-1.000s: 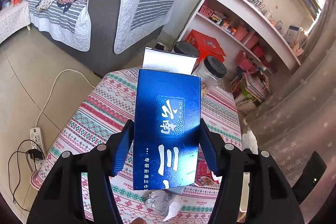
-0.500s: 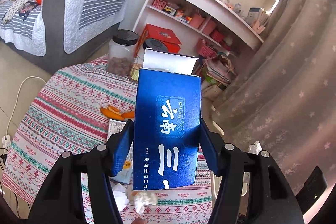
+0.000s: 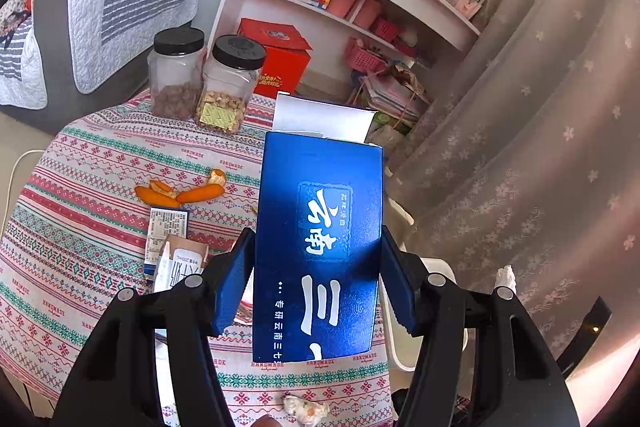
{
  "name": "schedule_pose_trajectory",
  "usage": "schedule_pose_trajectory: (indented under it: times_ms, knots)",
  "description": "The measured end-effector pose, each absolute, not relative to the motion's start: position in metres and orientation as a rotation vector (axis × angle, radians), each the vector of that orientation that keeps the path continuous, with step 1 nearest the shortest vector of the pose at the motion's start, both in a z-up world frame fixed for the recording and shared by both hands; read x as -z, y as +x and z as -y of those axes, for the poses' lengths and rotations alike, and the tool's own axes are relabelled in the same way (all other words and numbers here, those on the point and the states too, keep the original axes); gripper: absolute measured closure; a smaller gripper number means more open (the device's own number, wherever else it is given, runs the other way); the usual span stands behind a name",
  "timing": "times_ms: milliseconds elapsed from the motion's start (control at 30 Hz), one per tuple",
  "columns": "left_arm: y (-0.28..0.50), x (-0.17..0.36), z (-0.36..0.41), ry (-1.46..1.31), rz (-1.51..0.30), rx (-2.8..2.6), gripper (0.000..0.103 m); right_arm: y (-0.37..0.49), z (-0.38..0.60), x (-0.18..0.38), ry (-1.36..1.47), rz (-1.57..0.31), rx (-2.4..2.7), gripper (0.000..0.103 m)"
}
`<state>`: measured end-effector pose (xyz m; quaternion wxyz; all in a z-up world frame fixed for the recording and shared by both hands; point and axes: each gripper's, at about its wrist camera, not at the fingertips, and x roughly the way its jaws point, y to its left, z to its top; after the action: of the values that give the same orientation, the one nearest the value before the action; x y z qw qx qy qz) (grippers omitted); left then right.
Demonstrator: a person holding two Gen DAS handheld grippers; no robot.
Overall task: Collect trash
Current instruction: 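Carry the blue box and tissue to the white bin and release both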
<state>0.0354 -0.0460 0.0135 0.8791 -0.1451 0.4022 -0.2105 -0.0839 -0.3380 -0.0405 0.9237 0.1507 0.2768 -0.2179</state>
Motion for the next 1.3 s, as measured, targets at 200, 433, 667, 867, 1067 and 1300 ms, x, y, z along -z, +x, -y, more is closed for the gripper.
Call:
schedule_pose_trajectory:
  times_ms: [200, 433, 667, 867, 1067, 1300]
  knots:
    - [0.036, -0.005, 0.084, -0.26, -0.867, 0.486, 0.043, -0.082, 0.364, 0.064, 0.329, -0.67, 0.556, 0.065]
    - [0.039, 0.008, 0.134, -0.228, -0.906, 0.557, 0.043, -0.095, 0.374, 0.066, 0.294, -0.659, 0.655, 0.008]
    - [0.041, 0.022, 0.186, -0.202, -0.966, 0.669, 0.043, -0.109, 0.382, 0.072, 0.269, -0.654, 0.722, 0.007]
    - [0.042, 0.032, 0.233, -0.183, -1.02, 0.771, 0.043, -0.117, 0.387, 0.089, 0.29, -0.706, 0.753, 0.007]
    - [0.037, 0.042, 0.268, -0.145, -1.061, 0.865, 0.039, -0.119, 0.392, 0.095, 0.29, -0.725, 0.766, 0.007]
    - [0.042, 0.044, 0.267, -0.168, -1.062, 0.858, 0.022, -0.115, 0.387, 0.094, 0.297, -0.728, 0.743, 0.007]
